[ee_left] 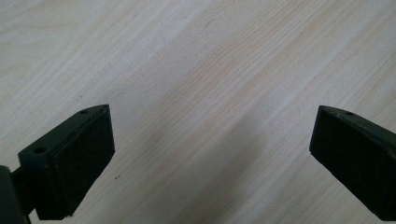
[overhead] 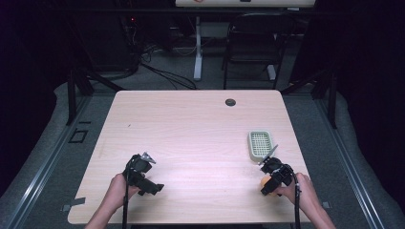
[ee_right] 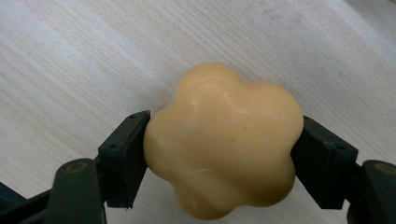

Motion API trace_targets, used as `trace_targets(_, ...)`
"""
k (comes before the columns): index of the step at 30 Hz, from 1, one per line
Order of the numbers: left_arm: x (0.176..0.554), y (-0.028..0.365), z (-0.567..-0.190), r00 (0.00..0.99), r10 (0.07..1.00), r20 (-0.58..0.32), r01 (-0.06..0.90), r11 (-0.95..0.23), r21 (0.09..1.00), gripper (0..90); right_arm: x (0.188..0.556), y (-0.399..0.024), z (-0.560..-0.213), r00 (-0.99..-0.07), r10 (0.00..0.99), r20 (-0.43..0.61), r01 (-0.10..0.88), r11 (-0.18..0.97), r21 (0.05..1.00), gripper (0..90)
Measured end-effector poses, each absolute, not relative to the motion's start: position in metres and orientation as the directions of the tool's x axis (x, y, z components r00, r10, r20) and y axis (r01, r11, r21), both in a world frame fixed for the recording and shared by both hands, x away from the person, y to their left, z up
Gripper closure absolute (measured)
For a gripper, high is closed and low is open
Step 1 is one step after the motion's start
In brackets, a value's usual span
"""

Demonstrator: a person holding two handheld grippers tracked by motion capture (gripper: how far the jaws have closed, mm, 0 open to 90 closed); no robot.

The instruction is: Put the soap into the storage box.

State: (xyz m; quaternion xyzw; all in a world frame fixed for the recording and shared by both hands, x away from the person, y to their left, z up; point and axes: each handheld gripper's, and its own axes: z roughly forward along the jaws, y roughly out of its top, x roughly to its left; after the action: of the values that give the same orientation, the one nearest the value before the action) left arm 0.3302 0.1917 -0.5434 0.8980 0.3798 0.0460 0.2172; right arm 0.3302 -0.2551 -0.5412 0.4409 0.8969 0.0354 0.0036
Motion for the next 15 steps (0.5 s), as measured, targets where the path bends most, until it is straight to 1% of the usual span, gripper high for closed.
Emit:
trace_targets(4, 0.33, 0.192, -0.543, 0.707, 0.702, -0.082, 0.662, -0.617, 0.425, 0.0, 0.331, -0.257, -0.534, -0.61, 0.792, 0.021, 0.791, 0.606, 0.083, 26.5)
trace_targets(5, 0.33, 0.192, -0.543, 0.707, 0.702, -0.082, 0.662, -0.617, 0.425, 0.0, 0.329, -0.258, -0.535, -0.594, 0.804, 0.03, 0.802, 0.587, 0.11, 26.5)
trace_targets(6, 0.33, 0.192, -0.543, 0.706, 0.704, -0.08, 0.663, -0.617, 0.425, 0.0, 0.33, -0.259, -0.533, -0.601, 0.799, 0.027, 0.797, 0.596, 0.097, 26.5)
trace_targets(9, 0.33, 0.192, -0.543, 0.707, 0.702, -0.082, 0.662, -0.617, 0.425, 0.0, 0.33, -0.261, -0.533, -0.591, 0.806, 0.029, 0.804, 0.585, 0.107, 26.5)
trace_targets(11, 0.33, 0.192, -0.543, 0.707, 0.702, -0.082, 0.662, -0.617, 0.425, 0.0, 0.331, -0.264, -0.53, -0.601, 0.799, 0.022, 0.797, 0.597, 0.087, 26.5)
trace_targets(13, 0.33, 0.192, -0.543, 0.707, 0.703, -0.082, 0.662, -0.616, 0.426, 0.0, 0.331, -0.265, -0.53, -0.593, 0.805, 0.02, 0.802, 0.589, 0.101, 26.5)
trace_targets(14, 0.33, 0.192, -0.543, 0.707, 0.703, -0.082, 0.662, -0.616, 0.426, 0.0, 0.33, -0.265, -0.531, -0.574, 0.819, 0.027, 0.814, 0.566, 0.13, 26.5)
trace_targets(15, 0.33, 0.192, -0.543, 0.708, 0.702, -0.083, 0.662, -0.618, 0.425, 0.0, 0.331, -0.265, -0.529, -0.585, 0.811, 0.022, 0.807, 0.58, 0.111, 26.5)
